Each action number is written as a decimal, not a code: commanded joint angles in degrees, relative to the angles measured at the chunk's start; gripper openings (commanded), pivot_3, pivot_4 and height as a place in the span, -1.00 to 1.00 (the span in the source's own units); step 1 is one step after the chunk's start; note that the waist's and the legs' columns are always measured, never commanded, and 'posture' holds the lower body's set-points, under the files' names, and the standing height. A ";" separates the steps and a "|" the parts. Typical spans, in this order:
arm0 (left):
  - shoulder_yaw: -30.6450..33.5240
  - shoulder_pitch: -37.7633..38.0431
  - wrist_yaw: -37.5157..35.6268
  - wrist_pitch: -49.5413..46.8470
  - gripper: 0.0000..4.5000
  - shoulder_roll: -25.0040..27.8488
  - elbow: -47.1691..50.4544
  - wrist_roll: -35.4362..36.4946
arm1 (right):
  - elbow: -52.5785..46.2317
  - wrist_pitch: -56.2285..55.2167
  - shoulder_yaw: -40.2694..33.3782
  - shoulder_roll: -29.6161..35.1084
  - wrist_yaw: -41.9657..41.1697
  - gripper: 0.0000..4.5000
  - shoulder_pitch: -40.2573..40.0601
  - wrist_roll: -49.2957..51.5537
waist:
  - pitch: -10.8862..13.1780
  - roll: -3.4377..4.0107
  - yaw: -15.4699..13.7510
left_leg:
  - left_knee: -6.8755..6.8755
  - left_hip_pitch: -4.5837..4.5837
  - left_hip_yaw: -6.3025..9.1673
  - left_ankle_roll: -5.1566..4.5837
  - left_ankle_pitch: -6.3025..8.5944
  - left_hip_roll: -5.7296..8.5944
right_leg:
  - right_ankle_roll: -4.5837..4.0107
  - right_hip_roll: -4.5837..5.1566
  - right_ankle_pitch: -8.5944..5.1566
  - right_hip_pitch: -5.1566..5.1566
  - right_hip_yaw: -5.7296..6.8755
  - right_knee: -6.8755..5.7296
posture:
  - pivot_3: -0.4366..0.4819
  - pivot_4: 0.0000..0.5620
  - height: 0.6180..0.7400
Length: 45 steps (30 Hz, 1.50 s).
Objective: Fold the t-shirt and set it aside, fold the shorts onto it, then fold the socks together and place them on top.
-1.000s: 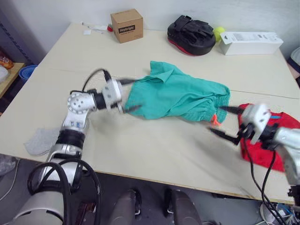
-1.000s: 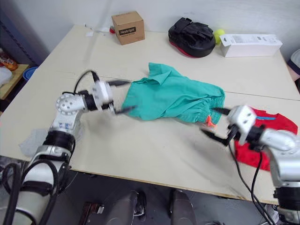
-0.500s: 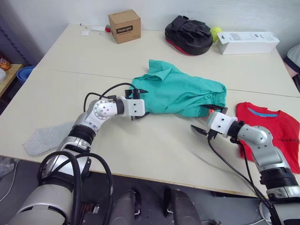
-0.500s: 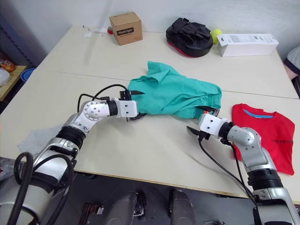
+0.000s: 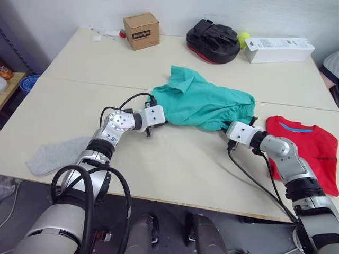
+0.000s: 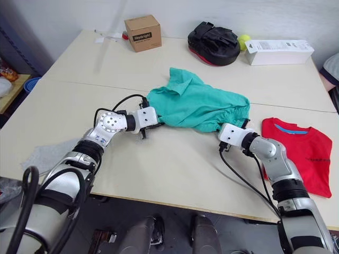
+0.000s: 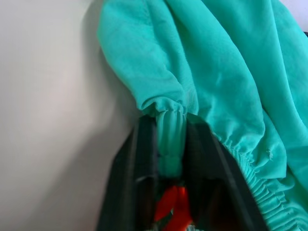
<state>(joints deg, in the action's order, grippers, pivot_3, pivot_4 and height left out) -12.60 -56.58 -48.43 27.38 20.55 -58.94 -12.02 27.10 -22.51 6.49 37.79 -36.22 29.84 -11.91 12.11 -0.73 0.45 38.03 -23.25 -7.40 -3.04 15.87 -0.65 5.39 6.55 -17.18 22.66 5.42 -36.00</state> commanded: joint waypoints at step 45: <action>0.22 19.96 -10.92 -43.34 1.00 11.16 54.38 22.35 | -26.70 37.92 -18.83 17.67 -24.84 0.99 -21.60 42.78 | -0.15 0.16 -0.90 | 0.02 -0.06 0.41 0.23 0.16 -0.12 | -0.36 0.03 -0.17 -0.09 -0.06 0.17 | -0.05 -0.47 1.00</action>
<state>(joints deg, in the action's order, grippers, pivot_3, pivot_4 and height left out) -11.93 -35.35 -59.55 -18.65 32.27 -3.97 11.46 0.23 15.30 -12.36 55.53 -61.65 7.24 32.06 11.96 -0.56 -0.45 38.07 -23.32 -7.01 -2.83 16.02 -0.77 5.03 6.58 -17.35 22.56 5.35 -35.83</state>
